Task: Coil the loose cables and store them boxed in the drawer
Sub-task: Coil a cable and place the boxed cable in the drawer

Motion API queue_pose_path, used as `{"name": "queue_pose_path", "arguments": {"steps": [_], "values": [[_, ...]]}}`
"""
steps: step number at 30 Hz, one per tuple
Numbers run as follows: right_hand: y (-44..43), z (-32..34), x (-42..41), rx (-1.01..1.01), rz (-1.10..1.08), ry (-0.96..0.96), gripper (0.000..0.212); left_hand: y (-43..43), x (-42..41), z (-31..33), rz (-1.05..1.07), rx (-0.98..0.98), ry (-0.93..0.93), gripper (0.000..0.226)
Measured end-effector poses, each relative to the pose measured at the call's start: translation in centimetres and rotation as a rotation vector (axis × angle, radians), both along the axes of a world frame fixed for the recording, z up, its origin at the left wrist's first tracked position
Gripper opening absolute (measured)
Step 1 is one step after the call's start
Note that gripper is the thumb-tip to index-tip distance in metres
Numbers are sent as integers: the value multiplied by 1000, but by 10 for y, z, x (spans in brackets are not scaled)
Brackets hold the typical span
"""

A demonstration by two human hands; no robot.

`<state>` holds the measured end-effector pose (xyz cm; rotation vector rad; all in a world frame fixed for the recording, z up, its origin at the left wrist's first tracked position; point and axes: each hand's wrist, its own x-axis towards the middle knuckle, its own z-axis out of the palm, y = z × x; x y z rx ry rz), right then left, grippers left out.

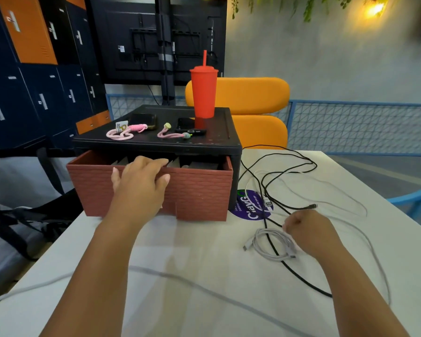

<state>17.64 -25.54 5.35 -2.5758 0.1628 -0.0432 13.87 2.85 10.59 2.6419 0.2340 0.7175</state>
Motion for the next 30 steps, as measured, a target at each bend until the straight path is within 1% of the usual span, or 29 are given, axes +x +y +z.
{"name": "queue_pose_path", "arguments": {"steps": [3,6,9,11,13,15,18,20,23,26,30], "values": [[19,28,-3,128,45,-230,23,1,3,-5,-20,15,-13,39],[49,56,7,153,190,-412,31,2,7,-8,-25,34,-38,38],[76,81,32,183,373,-508,40,3,9,-11,-24,36,-50,36],[93,90,54,79,475,-462,44,4,9,-12,-21,38,-56,35],[106,92,72,-35,507,-358,44,3,10,-14,-18,30,-58,34],[112,90,83,-25,487,-321,42,3,10,-14,-14,24,-71,31],[113,89,87,38,445,-351,38,4,11,-12,-21,4,-94,24],[115,91,88,28,433,-348,38,3,10,-9,-24,3,-80,18],[118,94,88,-4,417,-332,37,3,4,0,-43,41,-31,12],[118,97,88,-15,398,-322,37,7,-9,12,-108,-15,39,9],[118,98,87,-11,390,-315,37,12,-30,33,-186,-78,223,12]]}}
